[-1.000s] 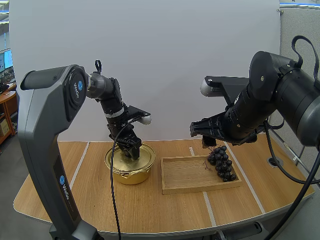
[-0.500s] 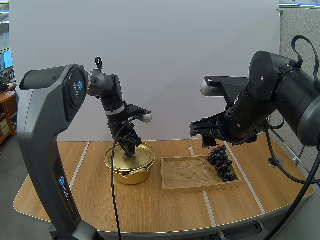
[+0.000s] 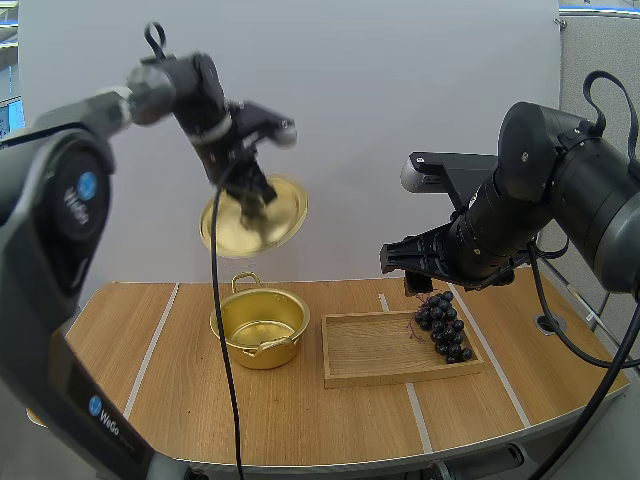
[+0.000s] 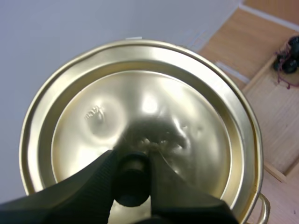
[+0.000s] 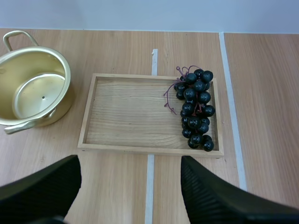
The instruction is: Open the pot, put the grape inside, and close it
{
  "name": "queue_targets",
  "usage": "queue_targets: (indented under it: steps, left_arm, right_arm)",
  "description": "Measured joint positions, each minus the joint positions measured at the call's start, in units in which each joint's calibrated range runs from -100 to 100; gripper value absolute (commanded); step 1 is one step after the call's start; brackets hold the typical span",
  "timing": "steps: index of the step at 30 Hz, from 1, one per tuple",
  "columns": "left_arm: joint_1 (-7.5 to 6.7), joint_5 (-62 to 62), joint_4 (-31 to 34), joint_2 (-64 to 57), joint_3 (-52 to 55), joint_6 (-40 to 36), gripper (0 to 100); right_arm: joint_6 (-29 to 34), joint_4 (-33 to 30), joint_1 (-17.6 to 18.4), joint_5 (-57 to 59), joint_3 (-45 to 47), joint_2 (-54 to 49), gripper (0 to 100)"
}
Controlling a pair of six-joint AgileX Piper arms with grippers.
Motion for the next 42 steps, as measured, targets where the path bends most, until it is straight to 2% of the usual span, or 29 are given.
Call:
queue_targets:
  steps: [9,20,30,33,35,42]
  left_arm:
    - [0.0,0.0,4.6,-8.72,-17.33,-3.92,0]
    - [0.0,0.0,9.39,-9.93,-36.74,-9.48,0]
    - [0.0,0.0,9.39,-10.07,-41.75,-10.03,0]
    - [0.0,0.0,9.39,-10.07,-42.48,-10.03,0]
    - [0.0,0.0,9.39,-10.07,-43.12,-10.03,0]
    - [0.0,0.0,9.39,-10.07,-43.12,-10.03,0]
  right_arm:
    - [0.0,0.0,0.0,0.0,0.0,0.0,100]
    - [0.0,-0.11,0.0,0.0,0.0,0.0,100]
    - [2.09,-2.2,0.0,0.0,0.0,0.0,100]
    - [3.75,-6.18,0.0,0.0,0.0,0.14,100]
    - [5.86,-9.68,0.0,-0.81,0.0,4.41,100]
    - [6.43,-10.08,0.0,-8.6,0.0,12.31,100]
